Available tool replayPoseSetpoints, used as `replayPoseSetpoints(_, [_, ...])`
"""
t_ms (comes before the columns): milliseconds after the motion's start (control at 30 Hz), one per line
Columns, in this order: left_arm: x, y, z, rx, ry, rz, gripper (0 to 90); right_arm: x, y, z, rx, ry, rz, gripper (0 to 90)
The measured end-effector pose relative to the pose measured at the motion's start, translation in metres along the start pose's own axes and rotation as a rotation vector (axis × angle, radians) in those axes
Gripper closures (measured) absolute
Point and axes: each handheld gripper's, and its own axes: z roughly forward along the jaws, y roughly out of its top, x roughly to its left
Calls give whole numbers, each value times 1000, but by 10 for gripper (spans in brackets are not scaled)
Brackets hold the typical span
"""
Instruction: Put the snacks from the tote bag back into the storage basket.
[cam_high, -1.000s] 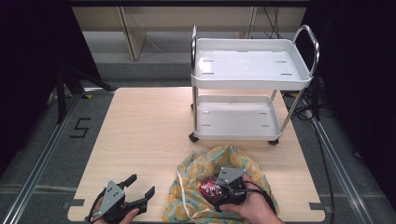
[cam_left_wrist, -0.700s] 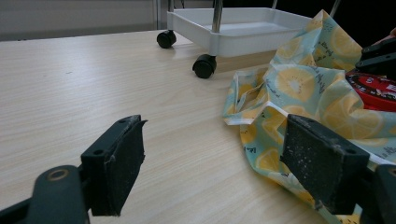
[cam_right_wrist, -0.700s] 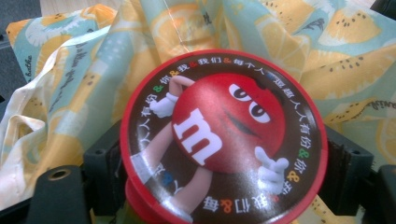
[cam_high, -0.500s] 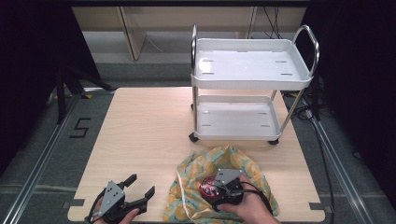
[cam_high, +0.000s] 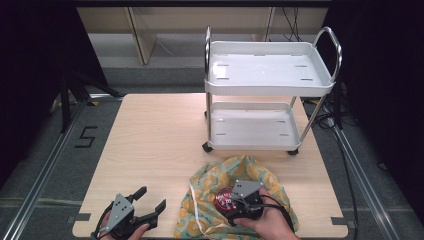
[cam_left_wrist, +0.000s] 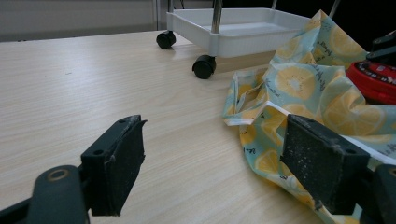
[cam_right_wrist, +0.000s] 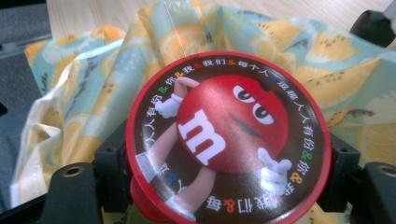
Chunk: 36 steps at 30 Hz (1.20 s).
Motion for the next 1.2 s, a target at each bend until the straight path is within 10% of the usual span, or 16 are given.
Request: replayPoseSetpoints(1200, [0,0,0,-9,3,-10,207,-13,23,-37,-89,-67,91,263])
